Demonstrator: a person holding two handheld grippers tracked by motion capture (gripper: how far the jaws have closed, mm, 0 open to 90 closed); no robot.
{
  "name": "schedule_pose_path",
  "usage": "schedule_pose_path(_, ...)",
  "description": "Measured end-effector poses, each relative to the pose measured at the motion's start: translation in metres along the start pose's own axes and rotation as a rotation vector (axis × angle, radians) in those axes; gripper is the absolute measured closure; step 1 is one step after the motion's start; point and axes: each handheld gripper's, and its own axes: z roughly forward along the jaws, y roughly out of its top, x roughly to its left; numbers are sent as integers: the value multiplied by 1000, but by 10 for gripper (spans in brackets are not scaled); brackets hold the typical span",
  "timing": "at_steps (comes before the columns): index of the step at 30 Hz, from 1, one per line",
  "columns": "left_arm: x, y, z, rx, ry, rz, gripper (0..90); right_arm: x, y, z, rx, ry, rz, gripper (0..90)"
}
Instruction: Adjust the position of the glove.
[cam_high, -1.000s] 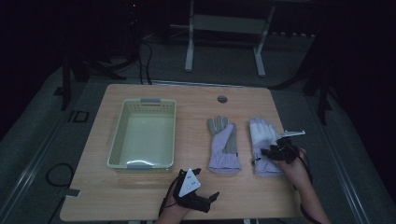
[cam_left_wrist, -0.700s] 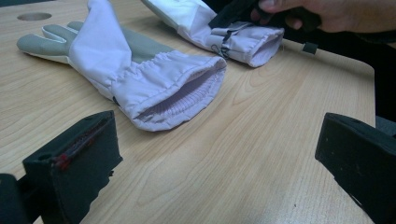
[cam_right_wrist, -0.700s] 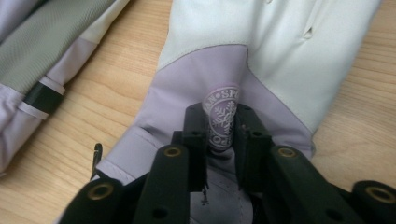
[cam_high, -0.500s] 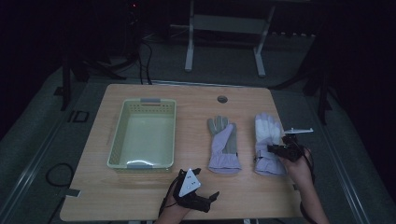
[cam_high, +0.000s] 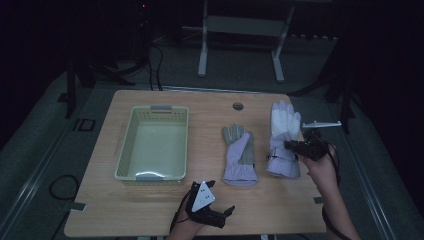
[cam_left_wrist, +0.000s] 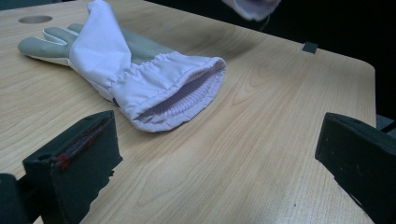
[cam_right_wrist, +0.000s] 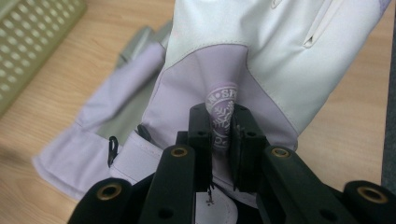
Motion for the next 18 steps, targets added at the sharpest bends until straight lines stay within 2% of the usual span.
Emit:
schedule_pose_path(5, 0, 0, 0, -1, 1, 2, 0, 27, 17, -7, -2, -10, -38, 806)
schedule_pose_path(8, 0, 0, 0, -1, 2, 3, 0, 41, 24, -7, -7, 4, -42, 805)
schedule_pose_path(13, 0, 0, 0, -1, 1, 6, 0, 64, 30, 3, 26, 11, -60, 805)
schedule_pose_path(18, -1, 0, 0, -4, 6, 12, 0, 88, 34, 11, 49, 46, -64, 805)
